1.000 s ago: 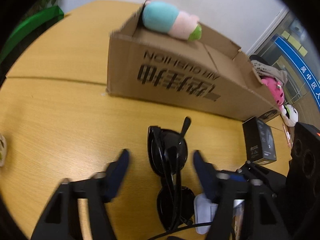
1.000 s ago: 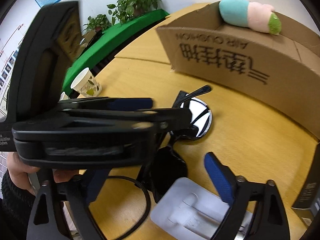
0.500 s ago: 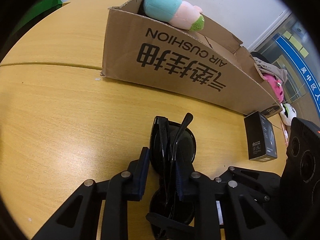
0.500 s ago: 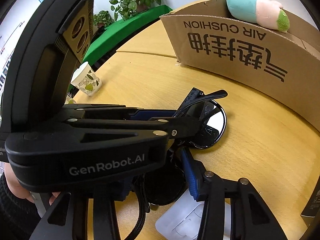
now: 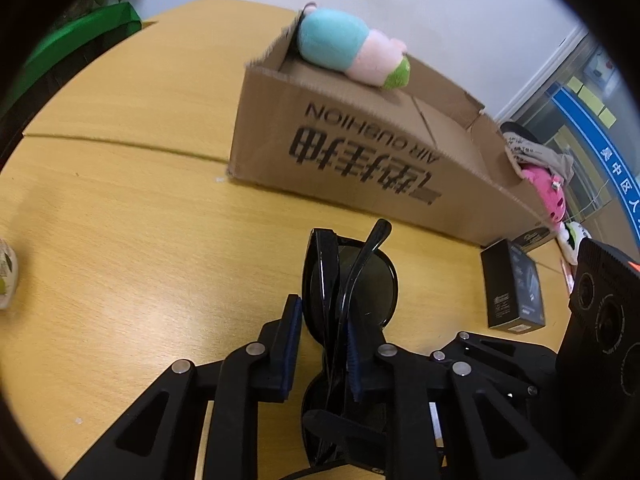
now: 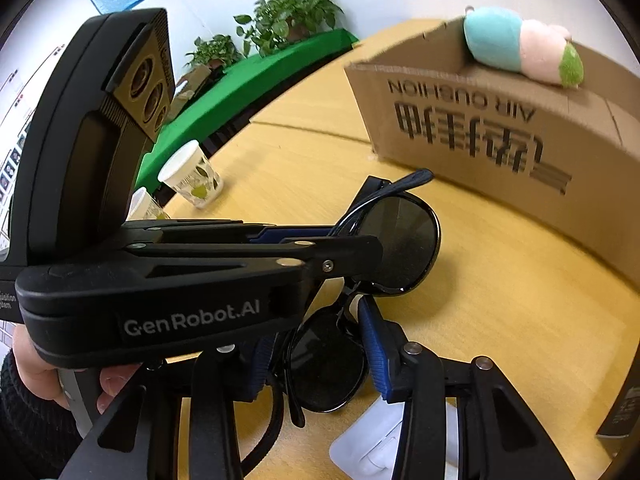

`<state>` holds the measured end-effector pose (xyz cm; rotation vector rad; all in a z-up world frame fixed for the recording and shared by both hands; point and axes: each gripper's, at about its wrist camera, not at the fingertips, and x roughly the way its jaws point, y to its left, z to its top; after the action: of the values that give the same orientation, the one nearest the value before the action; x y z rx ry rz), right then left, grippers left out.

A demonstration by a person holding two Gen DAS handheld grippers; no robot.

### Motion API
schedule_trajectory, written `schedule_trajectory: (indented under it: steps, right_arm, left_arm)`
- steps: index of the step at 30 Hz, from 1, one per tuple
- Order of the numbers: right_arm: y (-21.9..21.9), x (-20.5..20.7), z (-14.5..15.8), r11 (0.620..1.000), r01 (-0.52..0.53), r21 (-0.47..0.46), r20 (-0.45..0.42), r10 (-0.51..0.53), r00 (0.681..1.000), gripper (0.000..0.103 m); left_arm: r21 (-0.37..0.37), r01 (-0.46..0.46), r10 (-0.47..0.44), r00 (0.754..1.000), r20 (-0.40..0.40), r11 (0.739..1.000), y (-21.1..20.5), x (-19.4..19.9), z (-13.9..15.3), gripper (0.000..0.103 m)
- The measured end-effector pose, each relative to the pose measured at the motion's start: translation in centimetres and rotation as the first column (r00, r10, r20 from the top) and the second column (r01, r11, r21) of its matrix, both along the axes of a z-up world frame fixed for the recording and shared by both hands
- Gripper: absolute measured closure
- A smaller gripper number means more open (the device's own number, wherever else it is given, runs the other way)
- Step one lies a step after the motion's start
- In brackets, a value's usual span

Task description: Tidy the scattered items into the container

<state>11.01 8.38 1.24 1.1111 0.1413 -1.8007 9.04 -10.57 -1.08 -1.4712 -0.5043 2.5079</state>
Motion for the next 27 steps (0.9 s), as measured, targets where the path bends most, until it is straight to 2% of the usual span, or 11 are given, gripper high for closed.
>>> schedule_trajectory:
  steps: [1, 2, 5, 8, 16, 27]
  right_arm:
    - [0.1, -0.1, 0.4, 1.000, -0.003, -0.015, 0.001, 0.003, 1.000, 0.091]
    - [0.2, -0.3, 0.7, 1.000, -0.005, -0.027, 0.008, 0.005, 1.000, 0.093]
    - [0.2, -0.5, 1.3, 0.999, -0.008, -0.032, -0.012, 0.007, 1.000, 0.093]
    - [0.2, -1.1, 1.3, 0.999, -0.005, -0.050, 0.009, 0.005, 1.000, 0.093]
    - [0.7, -1.3, 2.7, 0.995, -0.007, -0.097, 0.002, 0.007, 1.000, 0.093]
    - [2.0, -2.7, 8.9, 0.986, -0.008, -0.167, -0.130, -0.014, 0.991, 0.093]
  left_arm:
    - [0.009, 0.000, 0.000, 1.000, -0.008, 1.000, -0.1, 0.0, 0.4, 0.095]
    - [0.016, 0.003, -0.002, 1.000, -0.017, 1.000, -0.1, 0.0, 0.9, 0.095]
    - [-0.004, 0.008, -0.008, 0.999, -0.051, 1.000, 0.4, -0.1, 2.4, 0.095]
    - [-0.029, 0.004, -0.006, 0.998, -0.066, 1.000, 0.7, -0.1, 3.2, 0.095]
    - [-0.009, -0.006, 0.005, 0.995, -0.101, 1.000, 0.5, 0.0, 5.1, 0.095]
    - [-0.033, 0.006, -0.014, 0.969, -0.248, 0.999, 2.4, -0.8, 12.1, 0.095]
